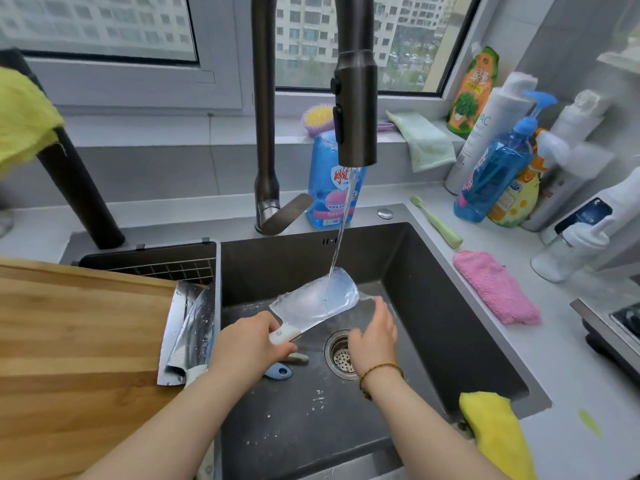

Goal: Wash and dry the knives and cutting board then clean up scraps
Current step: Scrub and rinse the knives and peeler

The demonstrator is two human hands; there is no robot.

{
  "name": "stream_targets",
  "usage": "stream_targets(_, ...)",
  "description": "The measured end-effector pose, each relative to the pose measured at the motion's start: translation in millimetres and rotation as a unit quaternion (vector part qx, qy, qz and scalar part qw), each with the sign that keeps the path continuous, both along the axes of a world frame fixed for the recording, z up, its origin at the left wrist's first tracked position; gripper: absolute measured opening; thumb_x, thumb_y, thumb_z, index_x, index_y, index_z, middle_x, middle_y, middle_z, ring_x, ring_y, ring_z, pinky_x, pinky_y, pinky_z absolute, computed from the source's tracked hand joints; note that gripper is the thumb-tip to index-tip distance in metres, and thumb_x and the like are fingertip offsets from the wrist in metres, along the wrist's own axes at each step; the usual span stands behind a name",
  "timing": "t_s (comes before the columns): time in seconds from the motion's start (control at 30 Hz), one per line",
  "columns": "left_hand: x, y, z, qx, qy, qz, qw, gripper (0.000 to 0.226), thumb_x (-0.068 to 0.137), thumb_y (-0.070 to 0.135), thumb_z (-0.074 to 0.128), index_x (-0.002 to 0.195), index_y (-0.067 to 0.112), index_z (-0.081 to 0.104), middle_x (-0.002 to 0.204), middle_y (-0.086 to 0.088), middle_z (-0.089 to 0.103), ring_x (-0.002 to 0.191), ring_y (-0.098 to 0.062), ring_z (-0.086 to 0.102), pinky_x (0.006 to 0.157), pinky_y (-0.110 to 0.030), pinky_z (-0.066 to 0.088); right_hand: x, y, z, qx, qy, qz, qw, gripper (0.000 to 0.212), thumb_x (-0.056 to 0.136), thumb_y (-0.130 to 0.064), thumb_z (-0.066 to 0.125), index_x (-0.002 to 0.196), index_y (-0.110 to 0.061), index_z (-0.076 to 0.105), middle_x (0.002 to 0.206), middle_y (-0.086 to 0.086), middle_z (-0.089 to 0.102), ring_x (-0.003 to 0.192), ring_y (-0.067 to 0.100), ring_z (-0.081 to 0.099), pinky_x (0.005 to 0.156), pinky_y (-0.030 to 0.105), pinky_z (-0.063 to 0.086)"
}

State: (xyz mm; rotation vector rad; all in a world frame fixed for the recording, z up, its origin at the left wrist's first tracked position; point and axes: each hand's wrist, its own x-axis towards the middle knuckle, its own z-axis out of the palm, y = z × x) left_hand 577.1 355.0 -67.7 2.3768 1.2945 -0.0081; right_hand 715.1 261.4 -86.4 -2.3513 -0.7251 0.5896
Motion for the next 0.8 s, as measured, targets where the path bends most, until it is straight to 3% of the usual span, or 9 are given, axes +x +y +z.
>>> stream_targets(0.07,2,-2,3,-0.007,-0.001,0.002,1.0,0.028,0.08,0.049,0.062,0.089,0.029,0.043,0.108,0.007,0.063,0.1,-0.014,0.057,0.069,-0.021,0.034,-7,5,-1,0.044,0.156,-0.087,0.983,0.054,0.091,-0.016,0.045,0.141,-0.01,0.026,0.138,0.008,0.038,0.125,0.024,0.037,0.105,0.033,0.032)
stream_targets(0.13,5,-5,4,-0.012,-0.012,0.0,1.0,0.028,0.08,0.046,0.063,0.088,0.028,0.043,0.108,0.007,0.063,0.101,-0.015,0.057,0.07,-0.021,0.034,-17,10,0,0.008,0.293,-0.076,0.953,0.041,0.093,-0.034,0.043,0.123,-0.006,0.046,0.11,0.006,0.049,0.1,0.022,0.047,0.092,0.032,0.038)
stream_targets(0.2,6,-9,5,-0.017,-0.028,0.002,0.999,0.026,0.079,0.043,0.063,0.088,0.028,0.044,0.108,0.007,0.063,0.101,-0.015,0.058,0.07,-0.022,0.035,-28,11,4,-0.001,0.403,-0.047,0.914,0.043,0.093,-0.049,0.036,0.108,-0.012,0.054,0.102,0.002,0.055,0.096,0.019,0.051,0.093,0.035,0.039)
stream_targets(0.27,7,-13,4,-0.037,-0.052,0.002,0.998,0.024,0.078,0.041,0.065,0.085,0.028,0.046,0.103,0.007,0.064,0.097,-0.016,0.059,0.068,-0.023,0.035,-32,13,-1,0.013,0.436,-0.013,0.9,0.044,0.091,-0.054,0.037,0.102,-0.017,0.057,0.098,-0.004,0.06,0.101,0.015,0.055,0.089,0.033,0.039)
stream_targets(0.33,7,-18,3,-0.072,-0.088,0.008,0.993,0.023,0.074,0.037,0.068,0.078,0.029,0.046,0.092,0.006,0.064,0.092,-0.017,0.06,0.066,-0.024,0.037,-37,16,-4,0.0,0.42,0.023,0.907,0.045,0.088,-0.052,0.045,0.109,-0.015,0.058,0.1,-0.002,0.06,0.102,0.015,0.056,0.083,0.029,0.042)
stream_targets(0.47,3,-25,-1,-0.162,-0.179,0.025,0.97,0.015,0.068,0.025,0.067,0.075,0.026,0.054,0.081,0.003,0.066,0.084,-0.019,0.064,0.07,-0.031,0.05,-41,17,-1,0.034,0.423,0.019,0.905,0.036,0.088,-0.032,0.057,0.111,-0.004,0.055,0.095,0.006,0.059,0.079,0.011,0.056,0.06,0.02,0.049)
stream_targets(0.57,-2,-27,-4,-0.241,-0.257,0.02,0.936,0.015,0.064,0.021,0.069,0.074,0.029,0.062,0.077,0.002,0.072,0.081,-0.018,0.067,0.075,-0.036,0.053,-37,16,2,0.048,0.366,0.036,0.929,0.023,0.089,-0.023,0.056,0.102,-0.004,0.057,0.08,0.003,0.058,0.072,0.01,0.056,0.067,0.021,0.05)
stream_targets(0.7,-9,-18,-9,-0.249,-0.224,0.012,0.942,0.014,0.071,0.021,0.074,0.074,0.03,0.064,0.081,0.007,0.07,0.085,-0.013,0.066,0.082,-0.026,0.051,-33,14,7,0.013,0.252,0.038,0.967,0.014,0.085,-0.015,0.052,0.075,-0.008,0.059,0.066,0.004,0.053,0.058,0.012,0.048,0.052,0.013,0.039)
stream_targets(0.8,-9,-8,-4,-0.238,-0.237,0.062,0.94,0.011,0.084,0.012,0.063,0.092,0.02,0.065,0.088,0.003,0.065,0.091,-0.014,0.062,0.087,-0.025,0.047,-24,7,2,-0.041,0.132,0.037,0.99,0.016,0.082,-0.013,0.051,0.066,-0.014,0.051,0.074,0.008,0.056,0.074,0.023,0.053,0.062,0.025,0.042)
